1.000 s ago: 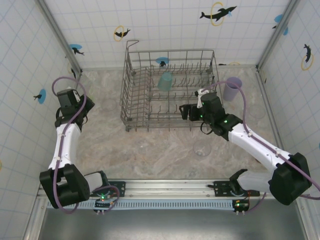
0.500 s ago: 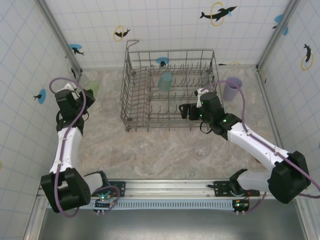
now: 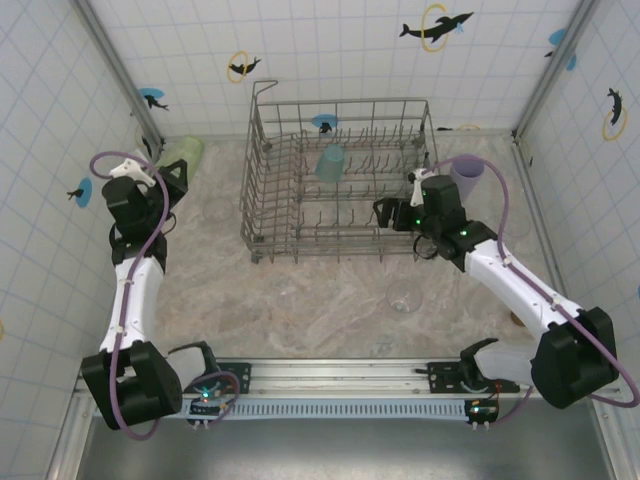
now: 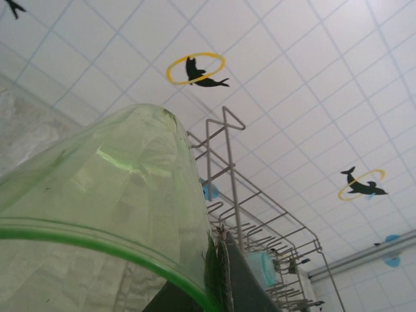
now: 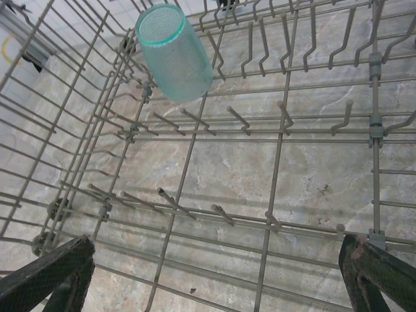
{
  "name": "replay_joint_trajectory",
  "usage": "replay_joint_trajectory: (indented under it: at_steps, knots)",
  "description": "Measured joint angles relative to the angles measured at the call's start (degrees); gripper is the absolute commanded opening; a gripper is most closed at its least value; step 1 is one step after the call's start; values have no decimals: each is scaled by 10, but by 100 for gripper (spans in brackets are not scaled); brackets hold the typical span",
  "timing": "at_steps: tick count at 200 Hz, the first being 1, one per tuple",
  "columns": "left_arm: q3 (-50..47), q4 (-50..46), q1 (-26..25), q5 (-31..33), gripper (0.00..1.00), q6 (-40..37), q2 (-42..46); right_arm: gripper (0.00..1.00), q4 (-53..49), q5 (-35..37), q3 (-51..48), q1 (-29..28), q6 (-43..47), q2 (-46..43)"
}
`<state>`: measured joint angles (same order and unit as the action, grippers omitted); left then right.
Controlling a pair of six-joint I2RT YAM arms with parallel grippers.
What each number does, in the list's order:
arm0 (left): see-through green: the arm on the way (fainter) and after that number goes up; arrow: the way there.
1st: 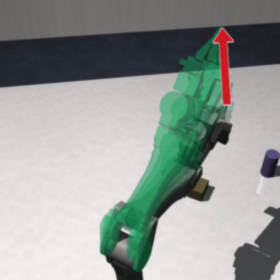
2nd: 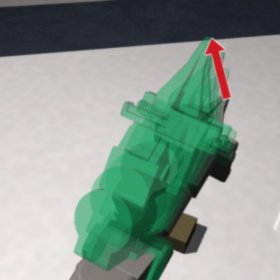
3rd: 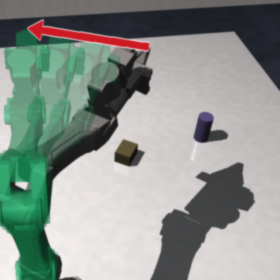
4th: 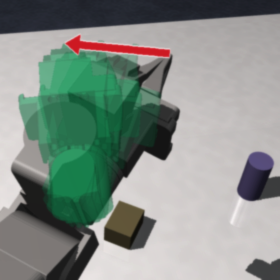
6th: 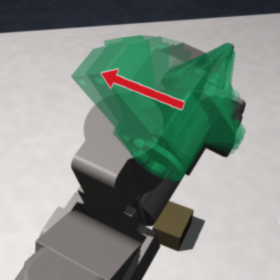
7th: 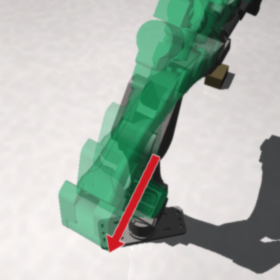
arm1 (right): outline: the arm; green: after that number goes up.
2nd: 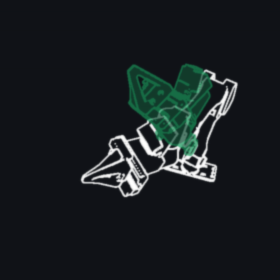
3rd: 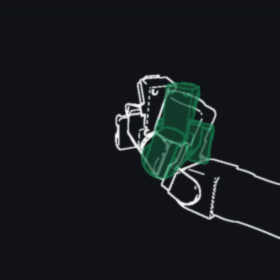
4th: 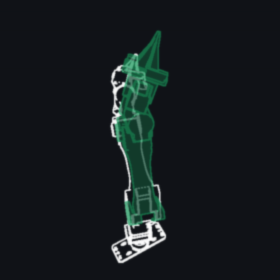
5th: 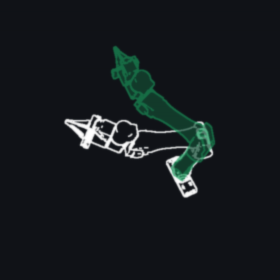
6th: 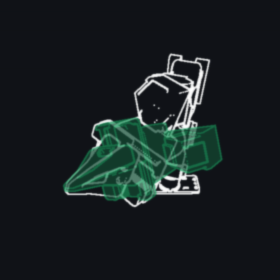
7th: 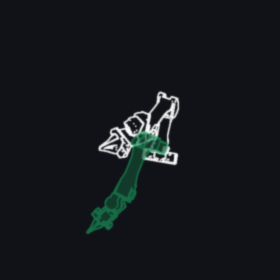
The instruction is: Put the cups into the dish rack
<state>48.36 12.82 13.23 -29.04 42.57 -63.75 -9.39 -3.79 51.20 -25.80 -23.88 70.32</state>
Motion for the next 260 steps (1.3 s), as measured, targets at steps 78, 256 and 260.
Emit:
replay_joint_trajectory:
  at_steps: [78, 256, 260]
  knots:
    - [5, 96, -2, -94, 0, 88, 2, 100, 45, -76, 0, 52, -59, -13]
    - [74, 152, -242, -162, 0, 132, -120, 100, 282, -172, 0, 50, -262, 68]
    - [75, 154, -248, -162, 0, 132, -124, 100, 285, -172, 0, 49, -266, 71]
